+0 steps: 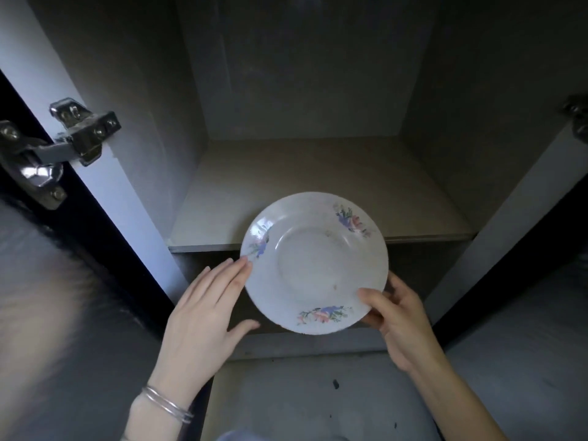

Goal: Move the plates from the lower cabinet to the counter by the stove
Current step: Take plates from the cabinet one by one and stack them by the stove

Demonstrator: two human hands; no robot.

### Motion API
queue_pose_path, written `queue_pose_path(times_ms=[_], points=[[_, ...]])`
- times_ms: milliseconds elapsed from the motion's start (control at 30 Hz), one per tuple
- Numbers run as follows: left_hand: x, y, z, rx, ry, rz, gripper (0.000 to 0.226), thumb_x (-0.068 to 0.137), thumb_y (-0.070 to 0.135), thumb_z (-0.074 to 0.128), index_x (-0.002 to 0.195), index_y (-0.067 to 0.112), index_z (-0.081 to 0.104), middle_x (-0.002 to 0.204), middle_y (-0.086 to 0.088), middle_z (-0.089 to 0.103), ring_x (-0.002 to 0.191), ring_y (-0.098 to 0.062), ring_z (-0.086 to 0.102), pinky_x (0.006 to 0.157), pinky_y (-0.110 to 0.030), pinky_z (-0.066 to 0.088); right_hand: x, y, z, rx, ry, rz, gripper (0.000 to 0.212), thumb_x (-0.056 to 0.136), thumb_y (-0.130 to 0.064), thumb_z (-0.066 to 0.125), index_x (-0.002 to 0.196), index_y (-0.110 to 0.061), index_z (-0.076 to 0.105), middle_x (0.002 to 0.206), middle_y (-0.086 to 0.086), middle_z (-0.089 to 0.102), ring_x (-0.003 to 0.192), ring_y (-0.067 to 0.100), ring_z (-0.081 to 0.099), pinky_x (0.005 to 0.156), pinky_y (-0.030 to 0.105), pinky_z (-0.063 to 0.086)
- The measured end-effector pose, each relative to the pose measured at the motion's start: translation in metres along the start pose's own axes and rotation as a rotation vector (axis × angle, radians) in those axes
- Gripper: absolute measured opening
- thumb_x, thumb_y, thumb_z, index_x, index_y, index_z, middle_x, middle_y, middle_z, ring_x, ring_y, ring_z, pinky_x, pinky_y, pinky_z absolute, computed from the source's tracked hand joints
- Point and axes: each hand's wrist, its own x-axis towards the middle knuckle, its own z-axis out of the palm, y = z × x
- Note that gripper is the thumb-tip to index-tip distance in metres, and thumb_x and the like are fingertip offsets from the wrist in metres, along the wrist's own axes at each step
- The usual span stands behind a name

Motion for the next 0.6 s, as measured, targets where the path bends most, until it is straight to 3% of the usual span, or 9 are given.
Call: queue_pose_path(times_ms=[167, 267, 333, 467, 600], points=[[0.012, 0.025, -0.041, -0.065, -0.113, -0.034, 0.086, 0.060, 0.036, 0.086, 0.133, 0.008, 0.052, 0.137, -0.002, 0.051, 0.125, -0.014, 0.043, 0.109, -0.031, 0.025, -0.032, -0.046, -0.004, -0.024, 0.213, 0.067, 0.029, 0.083, 0.009, 0.056, 0.096, -0.016, 0.063, 0.074, -0.004, 0.074, 0.067, 0.009, 0.068, 0.052, 0.025, 0.056], [0.017, 0.043, -0.083, -0.112, -0.153, -0.083, 0.073, 0.069, 0.043, 0.073, 0.131, 0.009, 0.053, 0.133, -0.001, 0.055, 0.122, -0.013, 0.044, 0.109, -0.027, 0.022, -0.061, -0.087, -0.002, -0.027, 0.344, 0.128, 0.013, 0.083, 0.007, 0.058, 0.091, -0.002, 0.064, 0.064, 0.001, 0.072, 0.059, 0.012, 0.066, 0.050, 0.023, 0.055], [0.023, 0.055, -0.116, -0.143, -0.175, -0.090, 0.061, 0.077, 0.048, 0.055, 0.126, 0.011, 0.057, 0.126, 0.001, 0.059, 0.119, -0.013, 0.045, 0.107, -0.024, 0.024, -0.081, -0.117, 0.002, -0.026, 0.403, 0.170, 0.007, 0.081, 0.004, 0.061, 0.087, 0.003, 0.065, 0.064, 0.008, 0.071, 0.059, 0.018, 0.065, 0.051, 0.024, 0.056], [0.034, 0.083, -0.196, -0.222, -0.221, -0.123, 0.052, 0.081, 0.043, 0.049, 0.124, 0.015, 0.060, 0.121, 0.005, 0.062, 0.116, -0.010, 0.049, 0.097, -0.026, 0.037, -0.128, -0.183, 0.012, -0.090, 0.499, 0.233, 0.010, 0.082, 0.000, 0.065, 0.073, -0.001, 0.069, 0.065, 0.016, 0.068, 0.059, 0.024, 0.062, 0.053, 0.028, 0.053], [0.048, 0.107, -0.270, -0.200, -0.332, -0.128, 0.057, 0.083, 0.048, 0.045, 0.125, 0.012, 0.060, 0.126, 0.003, 0.060, 0.119, -0.011, 0.046, 0.101, -0.025, 0.028, -0.175, -0.248, 0.026, -0.162, 0.510, 0.301, 0.009, 0.081, -0.004, 0.067, 0.074, 0.001, 0.071, 0.074, 0.026, 0.068, 0.064, 0.028, 0.060, 0.059, 0.033, 0.047]])
